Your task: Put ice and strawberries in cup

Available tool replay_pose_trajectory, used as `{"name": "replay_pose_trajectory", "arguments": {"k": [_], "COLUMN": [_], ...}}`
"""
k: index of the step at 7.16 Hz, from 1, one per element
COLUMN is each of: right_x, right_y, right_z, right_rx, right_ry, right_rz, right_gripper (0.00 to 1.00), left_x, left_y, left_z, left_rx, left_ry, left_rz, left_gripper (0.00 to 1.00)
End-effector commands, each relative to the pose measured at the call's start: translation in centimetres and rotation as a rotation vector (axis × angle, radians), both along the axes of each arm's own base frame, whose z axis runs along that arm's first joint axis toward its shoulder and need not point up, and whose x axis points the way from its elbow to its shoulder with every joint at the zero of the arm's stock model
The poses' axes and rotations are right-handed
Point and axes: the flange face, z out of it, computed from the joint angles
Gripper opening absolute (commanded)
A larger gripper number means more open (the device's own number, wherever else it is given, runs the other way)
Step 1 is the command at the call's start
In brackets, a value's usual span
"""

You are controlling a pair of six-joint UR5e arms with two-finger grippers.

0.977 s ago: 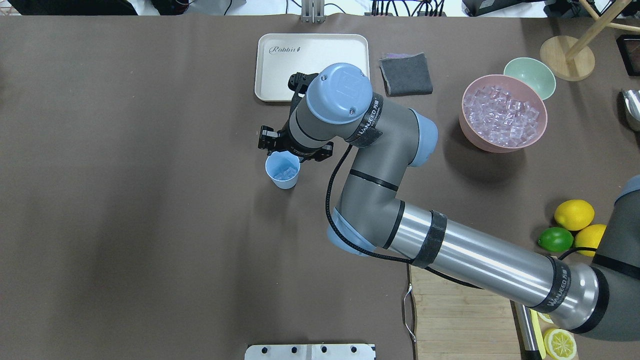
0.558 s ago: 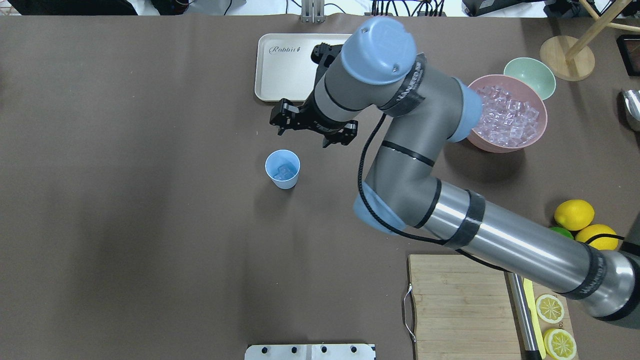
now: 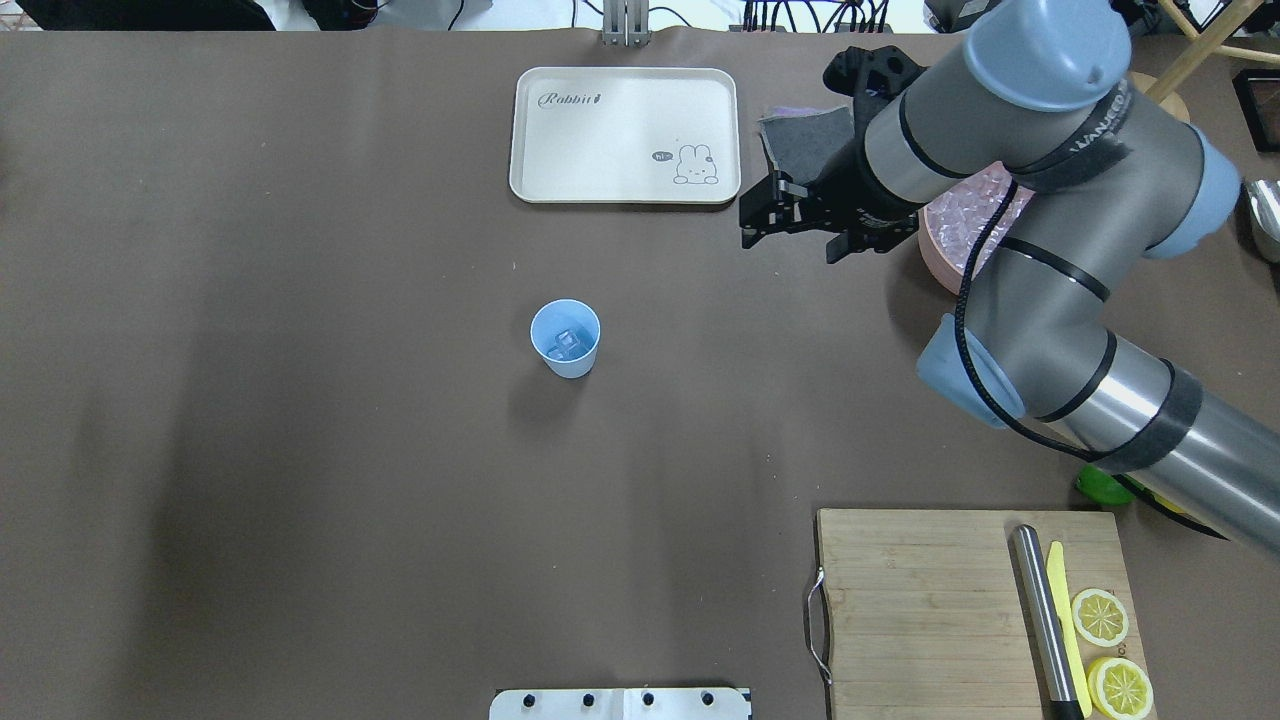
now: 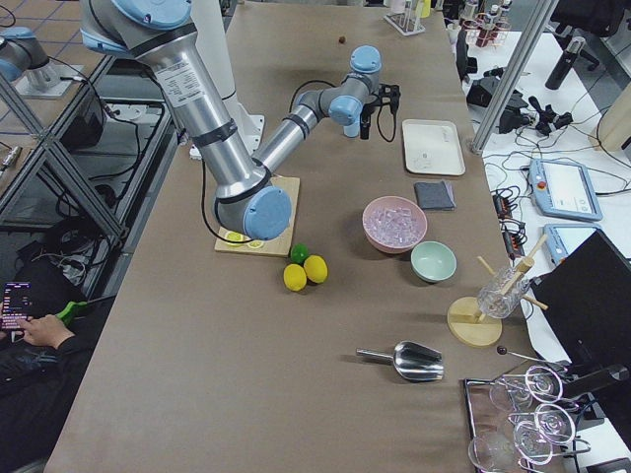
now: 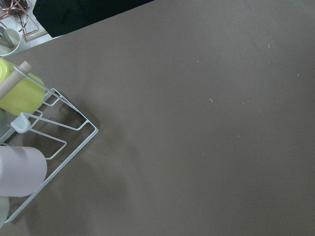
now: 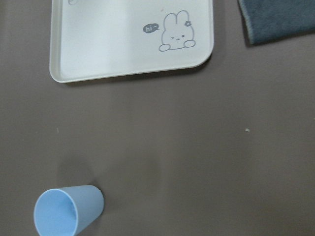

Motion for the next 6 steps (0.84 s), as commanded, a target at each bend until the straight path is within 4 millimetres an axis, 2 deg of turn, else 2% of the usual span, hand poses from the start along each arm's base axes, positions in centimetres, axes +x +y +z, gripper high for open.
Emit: {"name": "replay_pose_trajectory", "arguments": {"k": [1,2,3,4,6], "right_x": [2.2,2.5,2.5,2.5,2.5], "right_y": [0.1,0.3,0.4,0.5,0.4], "right_z": [4.3,5.2,5.2,5.1,5.0], "right_rx": [0.051,0.069,0.07,0.067,0.068], "right_ry": [0.001,-0.016,-0.018,-0.02,-0.022], "right_rz": [-0.002,-0.002,-0.002,0.0,0.001], "right_gripper": [1.0,1.0,1.0,1.0,1.0], "left_x": [2.7,3.3,5.1,5.9,6.9], "left_y": [7.7,9.0,9.3,9.4,8.0], "left_z": [4.3,5.8,6.6,7.2,9.0], "left_rx": [-0.023,-0.028,-0.028,-0.033,-0.052], "left_ry": [0.024,-0.026,-0.065,-0.08,-0.1], "left_rz": [0.01,0.006,0.03,0.045,0.049], "left_gripper": [0.98,0.98,0.98,0.98,0.98]}}
